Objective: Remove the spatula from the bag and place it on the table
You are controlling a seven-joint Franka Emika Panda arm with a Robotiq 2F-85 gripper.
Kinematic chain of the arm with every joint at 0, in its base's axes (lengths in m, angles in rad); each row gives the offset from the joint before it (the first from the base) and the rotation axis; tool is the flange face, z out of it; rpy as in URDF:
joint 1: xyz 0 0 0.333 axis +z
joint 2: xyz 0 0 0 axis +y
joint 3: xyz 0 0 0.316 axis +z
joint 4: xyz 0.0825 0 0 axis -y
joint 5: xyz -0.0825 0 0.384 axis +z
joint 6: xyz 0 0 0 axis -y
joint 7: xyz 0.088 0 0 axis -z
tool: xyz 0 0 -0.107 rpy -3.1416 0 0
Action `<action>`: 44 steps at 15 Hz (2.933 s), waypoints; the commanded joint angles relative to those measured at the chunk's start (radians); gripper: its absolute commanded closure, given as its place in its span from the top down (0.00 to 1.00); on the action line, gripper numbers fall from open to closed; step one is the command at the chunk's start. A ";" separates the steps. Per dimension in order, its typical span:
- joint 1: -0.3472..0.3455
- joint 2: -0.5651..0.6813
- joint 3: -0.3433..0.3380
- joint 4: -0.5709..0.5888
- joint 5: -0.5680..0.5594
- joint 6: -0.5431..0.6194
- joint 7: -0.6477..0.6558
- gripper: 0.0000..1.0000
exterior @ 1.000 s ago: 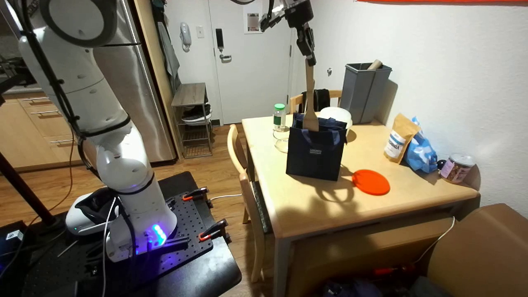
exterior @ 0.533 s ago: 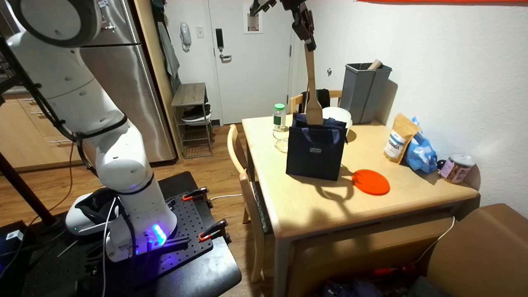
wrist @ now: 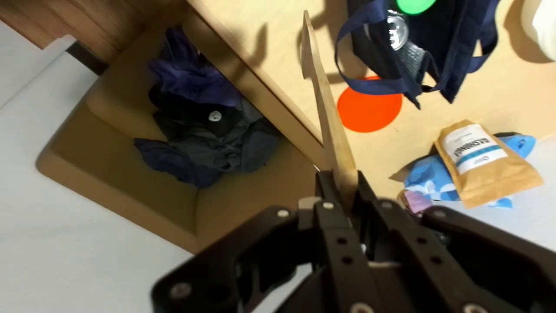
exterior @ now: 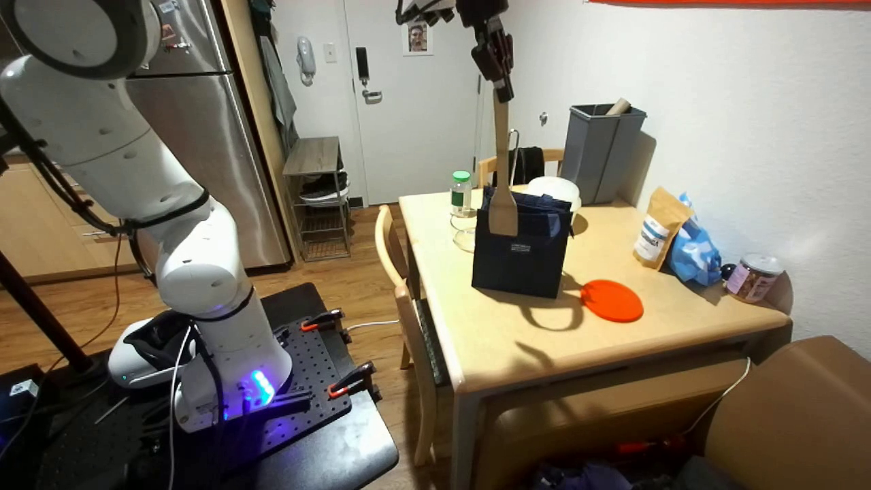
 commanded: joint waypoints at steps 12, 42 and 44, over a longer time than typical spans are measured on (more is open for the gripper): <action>-0.054 0.186 -0.096 -0.138 0.167 -0.061 -0.148 0.03; -0.213 0.589 -0.202 -0.041 0.862 -0.223 -0.783 0.03; -0.212 0.618 -0.198 -0.018 0.873 -0.256 -0.767 0.03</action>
